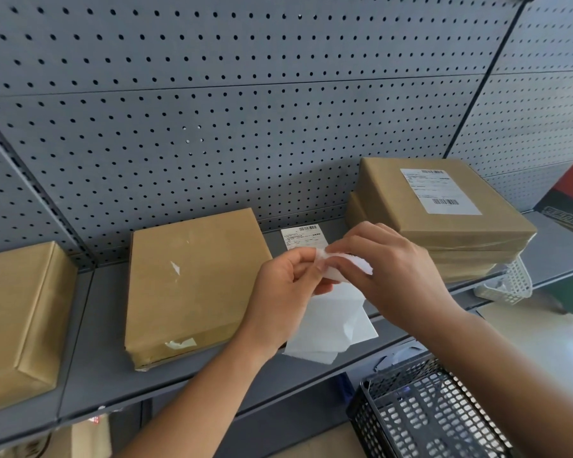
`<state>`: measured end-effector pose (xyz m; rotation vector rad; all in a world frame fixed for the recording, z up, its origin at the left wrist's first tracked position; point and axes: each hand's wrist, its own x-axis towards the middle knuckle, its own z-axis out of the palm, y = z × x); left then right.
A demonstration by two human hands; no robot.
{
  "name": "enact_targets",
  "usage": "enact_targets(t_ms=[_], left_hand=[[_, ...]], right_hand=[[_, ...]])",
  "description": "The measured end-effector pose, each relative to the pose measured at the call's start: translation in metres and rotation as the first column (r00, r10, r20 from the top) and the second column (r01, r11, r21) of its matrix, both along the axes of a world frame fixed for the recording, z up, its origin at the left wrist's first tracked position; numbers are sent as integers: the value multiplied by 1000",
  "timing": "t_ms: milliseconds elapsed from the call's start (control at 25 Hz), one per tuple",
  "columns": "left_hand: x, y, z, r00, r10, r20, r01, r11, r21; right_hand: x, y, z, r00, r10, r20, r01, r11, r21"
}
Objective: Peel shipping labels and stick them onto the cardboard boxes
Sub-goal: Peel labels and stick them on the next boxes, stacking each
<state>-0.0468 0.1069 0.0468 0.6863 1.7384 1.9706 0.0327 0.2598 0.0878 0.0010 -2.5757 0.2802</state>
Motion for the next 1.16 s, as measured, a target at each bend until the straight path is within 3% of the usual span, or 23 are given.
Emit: enact_targets(t_ms=[280,360,440,600,720,800,960,1160], left_hand=[[-1,0,-2,1000,9,2,-9,999,-43],[0,-1,-5,1000,6,24,-5,998,-57],[0,-1,-8,998,-3,65,9,996,-91],[-2,-6,-15,990,-42,131,71,972,-222],[-4,-9,-11,990,-30,138,74,943,-324],[-5,-10,-3,998,47,38,-30,931,-365],[-10,-1,11,997,32,-75,-53,954,-294],[-11,8,12,995,86,-58,-96,972,-214]], right_hand=[[-4,-2,-1,1000,-14,-14,16,985,171],[-6,-3,0,999,-49,19,46,992,118],[-11,0,5,989,-135,64,138,989,-45],[-19,14,20,962,-242,128,272,892,-360],[-16,13,27,962,-230,147,270,881,-389],[-12,7,28,971,-196,138,235,896,-377],[-7,-2,26,982,-145,118,180,907,-380],[-5,-1,28,983,-139,119,177,886,-429]])
